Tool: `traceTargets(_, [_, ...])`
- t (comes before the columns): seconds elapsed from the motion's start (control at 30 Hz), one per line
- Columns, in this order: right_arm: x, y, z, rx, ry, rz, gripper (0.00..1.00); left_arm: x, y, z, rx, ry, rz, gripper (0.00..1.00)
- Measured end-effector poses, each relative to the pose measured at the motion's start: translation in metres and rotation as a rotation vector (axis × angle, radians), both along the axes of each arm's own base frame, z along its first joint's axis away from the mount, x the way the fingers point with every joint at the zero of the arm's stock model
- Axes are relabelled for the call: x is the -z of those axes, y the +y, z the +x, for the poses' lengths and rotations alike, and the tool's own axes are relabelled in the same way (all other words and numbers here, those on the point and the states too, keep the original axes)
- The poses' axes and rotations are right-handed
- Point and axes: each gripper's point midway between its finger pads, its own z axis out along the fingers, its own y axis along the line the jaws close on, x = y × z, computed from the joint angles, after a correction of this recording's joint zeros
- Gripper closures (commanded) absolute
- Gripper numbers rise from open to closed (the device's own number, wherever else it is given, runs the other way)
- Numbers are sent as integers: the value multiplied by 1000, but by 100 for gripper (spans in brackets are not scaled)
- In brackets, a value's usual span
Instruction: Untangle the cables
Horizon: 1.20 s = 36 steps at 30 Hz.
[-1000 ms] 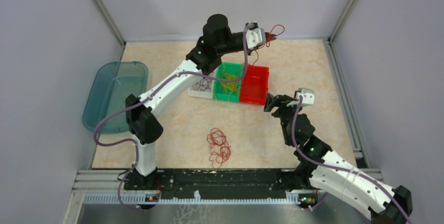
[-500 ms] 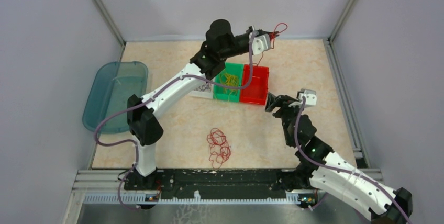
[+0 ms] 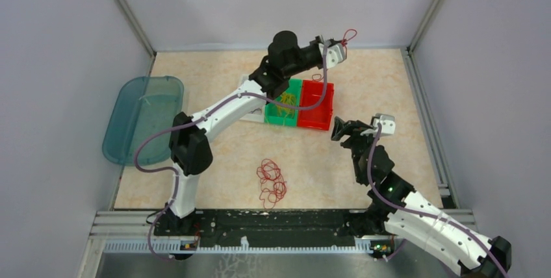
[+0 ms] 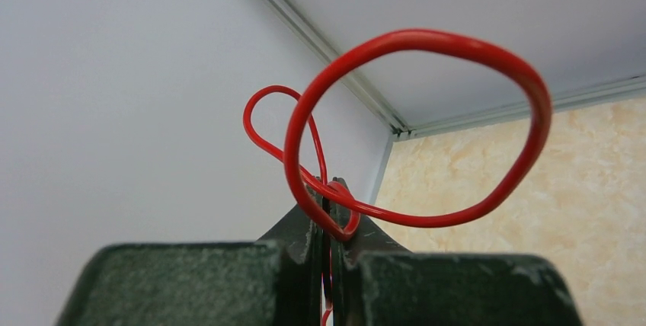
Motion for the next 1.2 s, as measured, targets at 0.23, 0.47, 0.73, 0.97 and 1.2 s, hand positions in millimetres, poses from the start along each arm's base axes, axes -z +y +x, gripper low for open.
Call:
traceTargets(0.23, [0,-3,0,13,0,-13,21,37,-3,13,-96,101,75,100])
traceTargets(0.47, [6,-2,3,6,16,-80,20,122,3,26,-192,306,317,100])
traceTargets(0.73, [14,-3,6,27,47,-119,20,197,23,6,-217,554,500,100])
traceTargets(0.97, [7,-11,6,66,52,-94,21,211,36,-5,-251,764,487,100])
traceTargets(1.2, [0,-19,1,93,34,-29,21,198,26,6,-229,857,360,100])
